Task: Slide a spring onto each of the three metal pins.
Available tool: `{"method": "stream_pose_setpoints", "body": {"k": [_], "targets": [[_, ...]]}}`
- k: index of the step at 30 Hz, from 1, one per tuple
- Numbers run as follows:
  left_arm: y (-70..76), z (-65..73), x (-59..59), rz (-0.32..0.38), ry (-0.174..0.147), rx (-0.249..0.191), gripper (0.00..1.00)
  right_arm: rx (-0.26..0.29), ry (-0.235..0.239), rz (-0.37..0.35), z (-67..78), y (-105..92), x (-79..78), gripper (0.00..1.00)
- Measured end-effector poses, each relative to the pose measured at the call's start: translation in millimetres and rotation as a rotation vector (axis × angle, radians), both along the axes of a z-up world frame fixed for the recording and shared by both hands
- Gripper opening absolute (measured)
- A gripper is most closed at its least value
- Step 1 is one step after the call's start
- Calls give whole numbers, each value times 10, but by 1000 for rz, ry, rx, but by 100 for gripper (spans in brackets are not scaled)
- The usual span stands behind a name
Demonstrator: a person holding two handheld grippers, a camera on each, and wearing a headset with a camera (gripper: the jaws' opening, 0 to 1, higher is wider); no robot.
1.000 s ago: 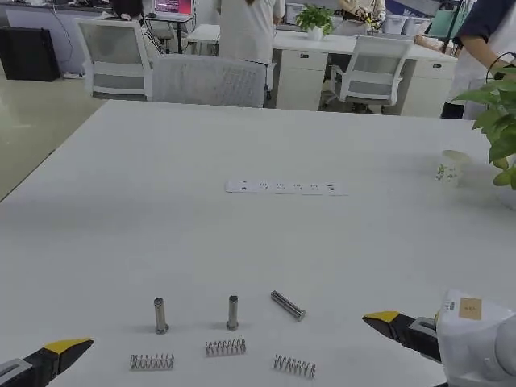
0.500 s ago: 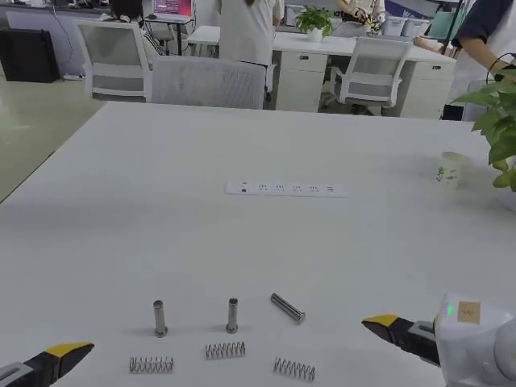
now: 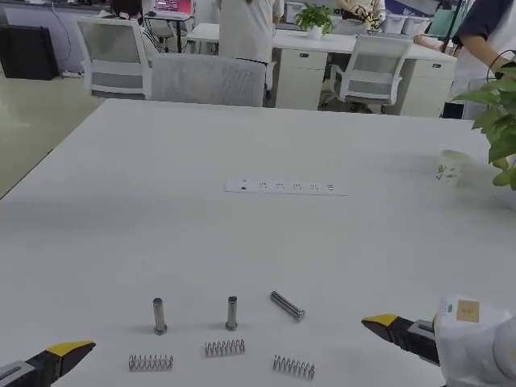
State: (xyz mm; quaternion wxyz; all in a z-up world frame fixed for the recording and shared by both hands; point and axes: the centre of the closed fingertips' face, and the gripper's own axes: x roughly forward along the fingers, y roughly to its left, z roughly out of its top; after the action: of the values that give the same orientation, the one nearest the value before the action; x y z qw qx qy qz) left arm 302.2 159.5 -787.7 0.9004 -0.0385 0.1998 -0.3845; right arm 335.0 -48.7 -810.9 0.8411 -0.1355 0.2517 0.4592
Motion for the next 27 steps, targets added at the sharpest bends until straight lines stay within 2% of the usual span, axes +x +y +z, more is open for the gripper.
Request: {"method": "stream_pose_setpoints", "body": {"k": [27], "targets": [[30, -50, 7, 6, 6, -2, 91, 12, 0, -21, 40, -25, 54, 83]]}}
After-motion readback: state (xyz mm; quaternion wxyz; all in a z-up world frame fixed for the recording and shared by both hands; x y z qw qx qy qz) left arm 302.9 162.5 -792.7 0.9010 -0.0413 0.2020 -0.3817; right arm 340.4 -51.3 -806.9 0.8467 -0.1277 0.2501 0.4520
